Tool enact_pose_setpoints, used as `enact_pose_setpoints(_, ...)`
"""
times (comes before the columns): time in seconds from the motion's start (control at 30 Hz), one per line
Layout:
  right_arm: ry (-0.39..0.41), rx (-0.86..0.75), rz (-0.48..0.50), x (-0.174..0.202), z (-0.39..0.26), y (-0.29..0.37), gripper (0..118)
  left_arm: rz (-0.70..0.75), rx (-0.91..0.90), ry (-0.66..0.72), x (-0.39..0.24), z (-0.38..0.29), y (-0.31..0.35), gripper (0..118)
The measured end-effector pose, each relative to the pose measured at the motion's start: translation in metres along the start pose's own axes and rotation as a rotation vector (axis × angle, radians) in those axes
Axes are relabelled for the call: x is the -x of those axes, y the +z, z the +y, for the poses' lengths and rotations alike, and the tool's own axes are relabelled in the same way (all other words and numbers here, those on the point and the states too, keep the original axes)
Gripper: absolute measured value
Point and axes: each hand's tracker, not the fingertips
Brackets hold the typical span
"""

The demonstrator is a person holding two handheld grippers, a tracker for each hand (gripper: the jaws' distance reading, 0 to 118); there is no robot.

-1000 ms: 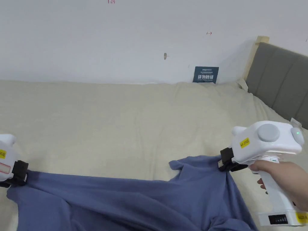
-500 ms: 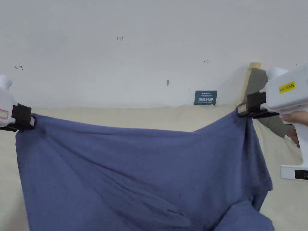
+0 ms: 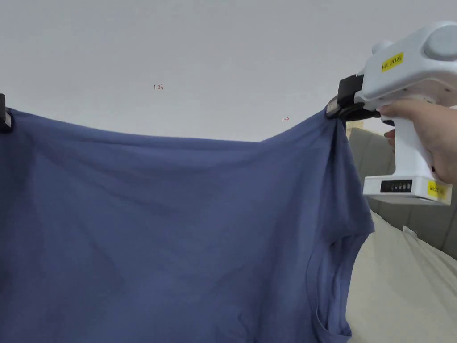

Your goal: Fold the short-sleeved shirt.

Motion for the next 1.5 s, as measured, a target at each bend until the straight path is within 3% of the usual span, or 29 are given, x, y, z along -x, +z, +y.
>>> enact_pose_setpoints(0.17,-0.007,-0.054,-0.015,0.016,0.048,-0.034,0,-0.002,-0.048,0.003,0.007,0.043,-0.040,6)
enact_pose_setpoints(0.5,0.130,-0.256,-0.083,0.066,0.130,-0.067,0,0.041,-0.232,0.005,0.005,0.120,-0.087,6)
enact_pose_setpoints(0.8,0.172,-0.366,-0.103,0.081,0.124,-0.072,0,0.053,-0.344,-0.039,0.000,0.118,-0.095,6)
enact_pose_setpoints(0.93,0.178,-0.271,-0.113,0.060,0.068,-0.100,0,0.046,-0.234,-0.039,0.002,0.066,-0.119,6)
enact_pose_setpoints(1.13,0.133,-0.023,-0.079,0.013,-0.107,-0.141,0,-0.010,-0.029,0.056,-0.003,-0.105,-0.148,6)
enact_pose_setpoints(1.23,0.072,0.111,-0.139,-0.009,-0.199,-0.151,0,-0.011,0.093,0.112,-0.002,-0.186,-0.146,6)
enact_pose_setpoints(1.37,0.042,0.236,-0.118,-0.030,-0.295,-0.137,0,-0.011,0.174,0.165,0.004,-0.257,-0.120,6)
enact_pose_setpoints(1.5,-0.019,0.274,-0.079,-0.046,-0.334,-0.096,0,-0.016,0.187,0.154,0.011,-0.285,-0.079,6)
